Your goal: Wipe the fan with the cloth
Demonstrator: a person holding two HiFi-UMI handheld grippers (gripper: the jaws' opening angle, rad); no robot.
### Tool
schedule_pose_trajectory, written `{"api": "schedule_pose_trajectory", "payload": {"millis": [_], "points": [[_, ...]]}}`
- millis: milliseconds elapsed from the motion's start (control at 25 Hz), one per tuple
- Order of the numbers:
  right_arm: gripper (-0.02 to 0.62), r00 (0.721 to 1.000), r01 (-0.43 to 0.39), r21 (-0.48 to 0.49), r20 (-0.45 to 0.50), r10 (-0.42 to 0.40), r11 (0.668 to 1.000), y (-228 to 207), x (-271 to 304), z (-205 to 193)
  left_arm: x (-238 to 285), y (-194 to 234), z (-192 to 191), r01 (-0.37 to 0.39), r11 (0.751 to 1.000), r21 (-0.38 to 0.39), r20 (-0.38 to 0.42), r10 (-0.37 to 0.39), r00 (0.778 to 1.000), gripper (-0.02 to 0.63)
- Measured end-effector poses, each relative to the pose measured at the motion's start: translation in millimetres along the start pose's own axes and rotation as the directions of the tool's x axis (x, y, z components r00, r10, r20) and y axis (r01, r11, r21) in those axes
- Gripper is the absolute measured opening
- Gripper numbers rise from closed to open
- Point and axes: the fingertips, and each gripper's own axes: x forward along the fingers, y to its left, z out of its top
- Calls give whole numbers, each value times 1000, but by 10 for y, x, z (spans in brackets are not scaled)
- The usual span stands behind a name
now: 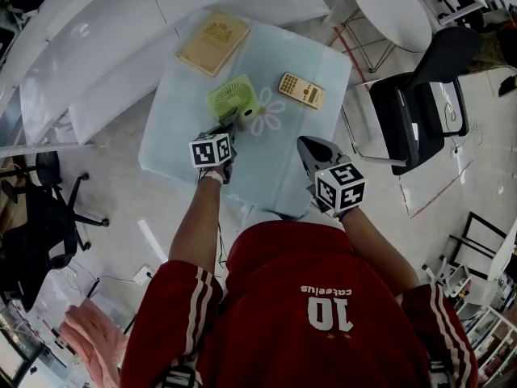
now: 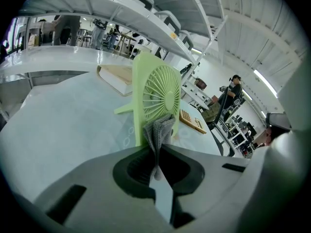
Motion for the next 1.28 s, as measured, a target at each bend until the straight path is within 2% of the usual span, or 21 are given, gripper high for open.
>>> {"api": "schedule_pose_trajectory", "payload": {"millis": [1280], "points": [[3, 1000, -20, -8, 16, 20, 1000, 363, 32, -30, -401, 322, -43, -46, 999, 3, 24, 46, 999, 28]]}}
